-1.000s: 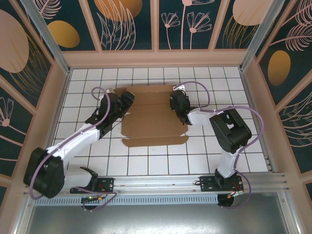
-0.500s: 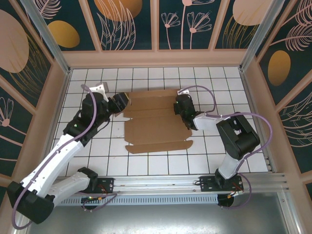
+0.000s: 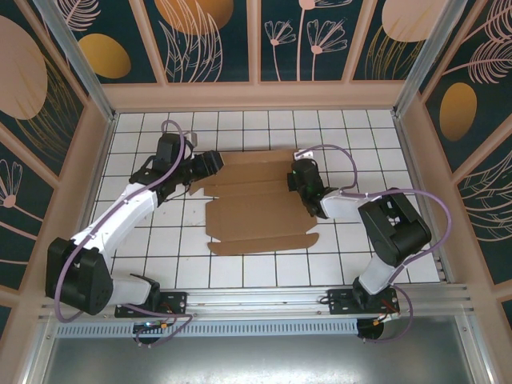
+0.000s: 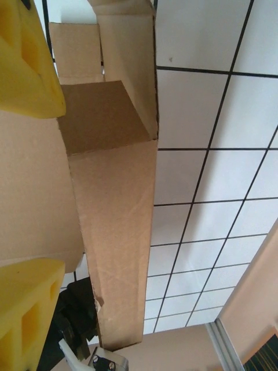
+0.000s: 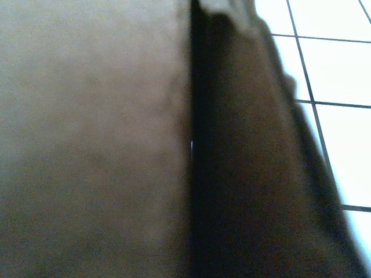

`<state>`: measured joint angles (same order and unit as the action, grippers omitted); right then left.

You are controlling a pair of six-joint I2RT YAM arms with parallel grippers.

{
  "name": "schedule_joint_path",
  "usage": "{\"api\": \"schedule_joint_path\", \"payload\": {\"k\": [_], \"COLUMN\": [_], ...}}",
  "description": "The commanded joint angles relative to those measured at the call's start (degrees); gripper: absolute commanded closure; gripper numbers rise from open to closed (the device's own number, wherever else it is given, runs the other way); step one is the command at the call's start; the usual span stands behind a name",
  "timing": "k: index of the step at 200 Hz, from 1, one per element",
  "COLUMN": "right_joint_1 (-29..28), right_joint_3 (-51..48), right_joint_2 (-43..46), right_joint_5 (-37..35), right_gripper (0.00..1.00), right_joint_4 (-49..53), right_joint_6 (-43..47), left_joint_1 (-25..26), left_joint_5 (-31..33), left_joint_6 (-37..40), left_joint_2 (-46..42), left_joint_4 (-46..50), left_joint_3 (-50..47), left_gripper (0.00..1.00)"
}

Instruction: Fold the paper box

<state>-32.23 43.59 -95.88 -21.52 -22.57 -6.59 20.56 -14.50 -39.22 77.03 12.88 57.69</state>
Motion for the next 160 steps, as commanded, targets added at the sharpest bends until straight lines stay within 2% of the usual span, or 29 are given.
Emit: {"api": "schedule_joint_path", "payload": {"k": [1, 56, 82, 112, 139, 160], "right_joint_1": [0.17, 0.17, 0.15, 0.15, 0.15, 0.15], "right_joint_3": [-2.46, -2.68, -2.6, -2.57, -2.72, -2.83], "right_joint_2": [0.39, 1.77, 1.75, 1.81, 2.06, 2.06], "right_joint_5": [1.89, 3.25, 4.48, 4.75, 4.43, 4.1], "right_gripper": [1.0, 1.0, 1.0, 1.0, 1.0, 1.0], "right_joint_4": [2.44, 2.44, 2.35, 2.43, 2.7, 2.97], "right_joint_6": [-1.63, -2.12, -2.98, -3.28, -3.57, -3.95], "left_joint_1": [-0.32, -0.5, -0.51, -0.5, -0.61, -0.74], "left_joint_5": [-1.99, 0.61, -2.44, -5.93, -7.26, -7.8], "left_joint_6": [1.24, 1.62, -1.78, -6.13, -8.3, -9.19], "left_joint_2": [1.61, 5.75, 6.85, 7.82, 8.3, 8.57], "left_joint_4": [-3.99, -7.05, -13.37, -20.61, -24.13, -25.6], "left_joint_3": [-1.55, -1.63, -4.39, -6.61, -8.32, -8.99], "left_gripper": [0.36, 0.4, 0.45, 0.56, 0.69, 0.75]}}
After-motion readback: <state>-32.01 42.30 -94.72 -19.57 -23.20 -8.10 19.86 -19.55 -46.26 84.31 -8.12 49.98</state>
